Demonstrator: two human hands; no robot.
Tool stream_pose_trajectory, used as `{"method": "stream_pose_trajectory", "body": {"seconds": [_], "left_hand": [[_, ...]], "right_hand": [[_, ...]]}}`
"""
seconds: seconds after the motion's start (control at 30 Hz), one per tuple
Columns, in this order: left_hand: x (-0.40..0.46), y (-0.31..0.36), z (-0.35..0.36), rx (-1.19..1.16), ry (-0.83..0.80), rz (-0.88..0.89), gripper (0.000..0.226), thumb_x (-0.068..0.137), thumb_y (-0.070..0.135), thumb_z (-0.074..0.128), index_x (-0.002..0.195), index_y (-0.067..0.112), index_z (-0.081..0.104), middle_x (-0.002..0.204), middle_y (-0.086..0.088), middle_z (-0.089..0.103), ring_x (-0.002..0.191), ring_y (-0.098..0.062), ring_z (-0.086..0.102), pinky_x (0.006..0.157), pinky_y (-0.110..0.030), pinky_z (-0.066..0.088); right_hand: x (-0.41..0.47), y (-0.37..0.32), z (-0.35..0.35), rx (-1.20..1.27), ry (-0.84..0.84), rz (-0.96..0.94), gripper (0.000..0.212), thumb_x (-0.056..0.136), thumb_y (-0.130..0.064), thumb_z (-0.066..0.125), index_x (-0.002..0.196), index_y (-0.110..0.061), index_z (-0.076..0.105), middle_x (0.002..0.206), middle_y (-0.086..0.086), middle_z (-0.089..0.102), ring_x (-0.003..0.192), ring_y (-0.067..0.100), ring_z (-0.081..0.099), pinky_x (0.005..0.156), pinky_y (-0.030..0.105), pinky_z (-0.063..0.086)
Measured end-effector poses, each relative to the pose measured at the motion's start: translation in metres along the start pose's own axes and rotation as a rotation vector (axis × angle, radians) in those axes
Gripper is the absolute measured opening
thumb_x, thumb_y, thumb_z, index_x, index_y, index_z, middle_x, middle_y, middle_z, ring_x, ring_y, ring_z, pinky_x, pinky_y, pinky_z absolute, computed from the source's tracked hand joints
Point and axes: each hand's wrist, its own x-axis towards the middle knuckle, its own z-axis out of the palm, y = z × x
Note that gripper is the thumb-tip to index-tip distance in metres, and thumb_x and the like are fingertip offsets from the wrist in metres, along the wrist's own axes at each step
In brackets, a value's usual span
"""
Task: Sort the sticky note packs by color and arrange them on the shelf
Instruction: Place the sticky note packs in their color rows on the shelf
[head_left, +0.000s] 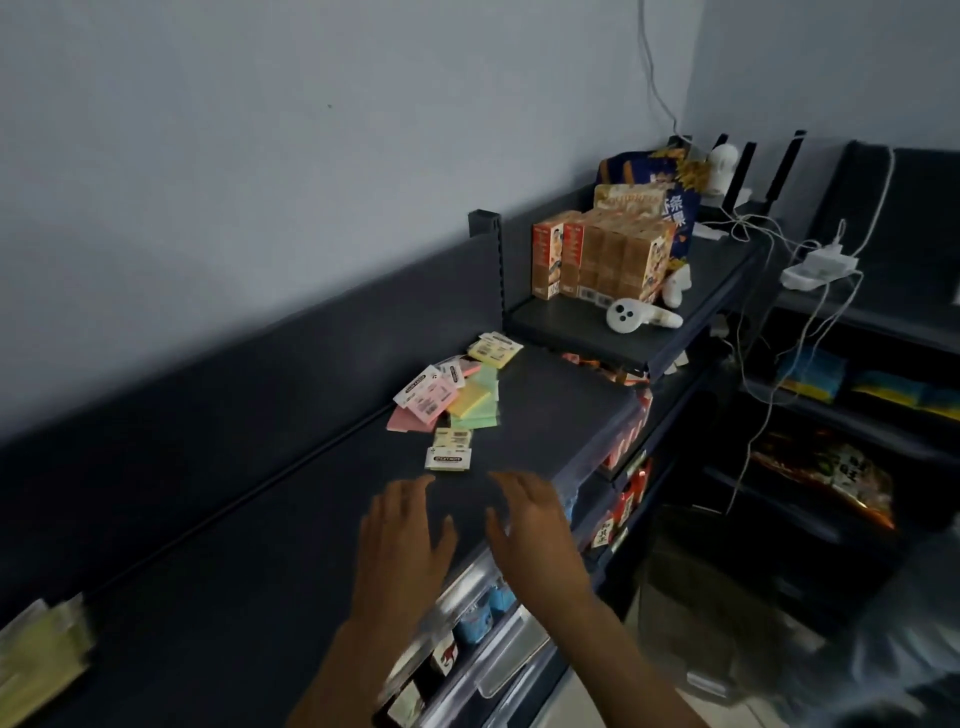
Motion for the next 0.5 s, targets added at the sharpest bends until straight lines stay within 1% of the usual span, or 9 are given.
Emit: {"method": "stream_pose_trajectory", "body": {"seconds": [0.07,0.17,0.2,0.23,0.3,0.4,0.5], "left_hand": [[0.014,-0.002,0.004,-0.004,0.019,0.001,0.049,0.09,0.035,0.067,0.135,0.024,0.049,0.127,0.0,0.055,0.113,-0.019,0.053,0.092,-0.038,0.047],[0.044,-0.008,0.011,-0.024,0.047,-0.016,0.049,0.089,0.034,0.068,0.133,0.024,0.05,0.125,0.001,0.054,0.112,-0.019,0.052,0.092,-0.038,0.046],[0.056,-0.01,0.013,-0.029,0.051,-0.023,0.049,0.088,0.035,0.069,0.132,0.025,0.05,0.125,0.0,0.054,0.112,-0.02,0.052,0.092,-0.039,0.046],[0.069,-0.012,0.014,-0.033,0.048,-0.029,0.048,0.088,0.035,0.069,0.131,0.025,0.05,0.125,0.0,0.053,0.113,-0.022,0.052,0.092,-0.041,0.046],[0.096,-0.013,0.018,-0.043,0.046,-0.039,0.047,0.088,0.035,0.069,0.13,0.025,0.05,0.125,-0.002,0.052,0.113,-0.026,0.052,0.092,-0.045,0.047],[0.133,-0.013,0.029,-0.08,0.059,-0.054,0.047,0.088,0.031,0.071,0.13,0.022,0.051,0.124,-0.004,0.052,0.111,-0.027,0.051,0.089,-0.048,0.049],[0.164,-0.011,0.046,-0.086,0.061,-0.052,0.047,0.087,0.03,0.072,0.129,0.021,0.053,0.124,-0.006,0.053,0.111,-0.028,0.05,0.088,-0.047,0.049]], "right_hand": [[0.02,0.0,0.003,-0.012,-0.028,-0.01,0.046,0.091,-0.011,0.062,0.137,-0.013,0.056,0.135,0.007,0.056,0.126,0.026,0.047,0.11,0.032,0.041],[0.054,-0.001,0.011,-0.014,-0.074,-0.035,0.05,0.092,-0.01,0.059,0.142,-0.011,0.052,0.14,0.009,0.052,0.131,0.027,0.044,0.113,0.031,0.037],[0.066,-0.002,0.015,-0.012,-0.096,-0.039,0.052,0.093,-0.012,0.058,0.144,-0.011,0.05,0.143,0.01,0.049,0.134,0.028,0.042,0.115,0.033,0.036],[0.078,-0.003,0.017,-0.005,-0.118,-0.037,0.054,0.094,-0.014,0.057,0.146,-0.011,0.047,0.146,0.012,0.046,0.137,0.029,0.039,0.117,0.034,0.033],[0.099,-0.006,0.02,0.002,-0.156,-0.041,0.056,0.096,-0.016,0.056,0.15,-0.011,0.042,0.151,0.013,0.04,0.142,0.029,0.032,0.119,0.032,0.026],[0.128,0.0,0.022,-0.024,-0.164,-0.086,0.057,0.096,-0.014,0.054,0.151,-0.013,0.039,0.154,0.012,0.035,0.145,0.028,0.027,0.121,0.035,0.026],[0.155,0.019,0.02,-0.037,-0.177,-0.056,0.062,0.098,-0.015,0.052,0.155,-0.016,0.03,0.161,0.01,0.025,0.15,0.026,0.018,0.123,0.034,0.021]]}}
